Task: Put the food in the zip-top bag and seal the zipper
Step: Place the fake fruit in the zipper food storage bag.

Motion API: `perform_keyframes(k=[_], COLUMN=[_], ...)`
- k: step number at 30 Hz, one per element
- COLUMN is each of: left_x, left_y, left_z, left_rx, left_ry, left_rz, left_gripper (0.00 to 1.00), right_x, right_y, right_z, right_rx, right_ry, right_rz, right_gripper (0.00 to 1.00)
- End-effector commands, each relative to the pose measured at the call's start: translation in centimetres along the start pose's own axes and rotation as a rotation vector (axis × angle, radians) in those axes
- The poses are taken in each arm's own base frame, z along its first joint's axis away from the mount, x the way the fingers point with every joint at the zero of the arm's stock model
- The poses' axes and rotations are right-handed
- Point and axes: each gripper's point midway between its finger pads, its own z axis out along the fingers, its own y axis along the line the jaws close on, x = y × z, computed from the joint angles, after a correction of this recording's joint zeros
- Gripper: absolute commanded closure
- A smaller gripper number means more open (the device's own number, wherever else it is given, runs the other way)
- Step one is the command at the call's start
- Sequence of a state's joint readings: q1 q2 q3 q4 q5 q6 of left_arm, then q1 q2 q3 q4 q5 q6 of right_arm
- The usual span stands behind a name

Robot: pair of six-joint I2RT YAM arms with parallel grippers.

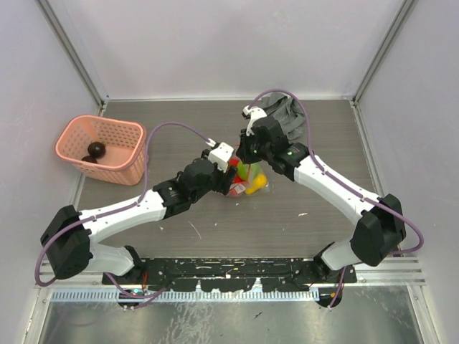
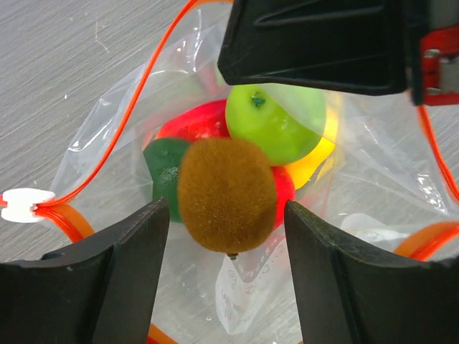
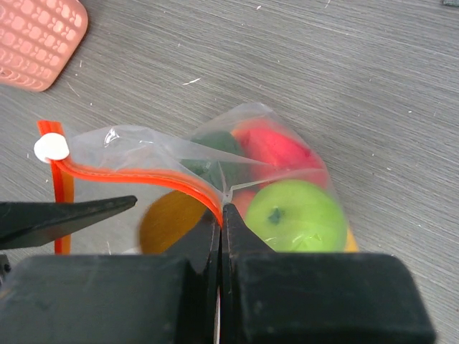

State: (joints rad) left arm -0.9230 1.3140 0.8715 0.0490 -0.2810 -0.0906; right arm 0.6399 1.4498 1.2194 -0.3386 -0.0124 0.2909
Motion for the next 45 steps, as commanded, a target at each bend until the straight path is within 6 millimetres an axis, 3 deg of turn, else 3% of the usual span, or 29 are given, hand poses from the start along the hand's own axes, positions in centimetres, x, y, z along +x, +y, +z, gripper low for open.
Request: perform_keyframes(k=[1, 10, 15, 18, 29, 31, 35, 45], left_x=[-3.6, -4.5, -6.0, -6.5, -7.3, -7.0, -6.0, -5.7], left_y=[0.7, 0.7, 0.6, 0.8, 3.4, 4.8, 10.0, 20.4], left_z=[0.2, -0.9, -3.4, -4.7, -9.2, -9.7, -10.7, -13.3], left_rx=[-0.062, -0.055, -0.018, -0.018, -0.091, -0.150, -0.360, -0.676], left_ry=[-0.095, -0.118, -0.139, -0.138, -0.105, -0.085, 0.007, 0.146], left_rz=[-0.058, -0.118, -0.151, -0.193, -0.135, -0.100, -0.041, -0.047], left_gripper=[0.32, 0.21, 0.13, 0.04, 0.02, 0.02, 0.02, 0.02], right_x=[-3.7, -3.8, -3.2, -3.1, -3.2, -2.9, -2.4, -1.5], right_y=[1.6, 1.7, 1.4, 1.2, -0.2, -0.6, -1.5, -1.9], right_z=[-2.1, -1.4, -0.8, -0.7, -0.8, -0.7, -0.5, -0.4], right_rx=[-0.046, -0.052, -0.044, -0.034, 0.028, 0.046, 0.079, 0.071], right_ry=[-0.113, -0.110, -0.103, -0.103, -0.118, -0.117, -0.110, -0.150], right_rz=[-0.001, -0.018, -0.018, -0.026, -0.073, -0.086, -0.114, -0.146], right_gripper=[0.96, 0.96, 0.96, 0.96, 0.96, 0.96, 0.96, 0.96])
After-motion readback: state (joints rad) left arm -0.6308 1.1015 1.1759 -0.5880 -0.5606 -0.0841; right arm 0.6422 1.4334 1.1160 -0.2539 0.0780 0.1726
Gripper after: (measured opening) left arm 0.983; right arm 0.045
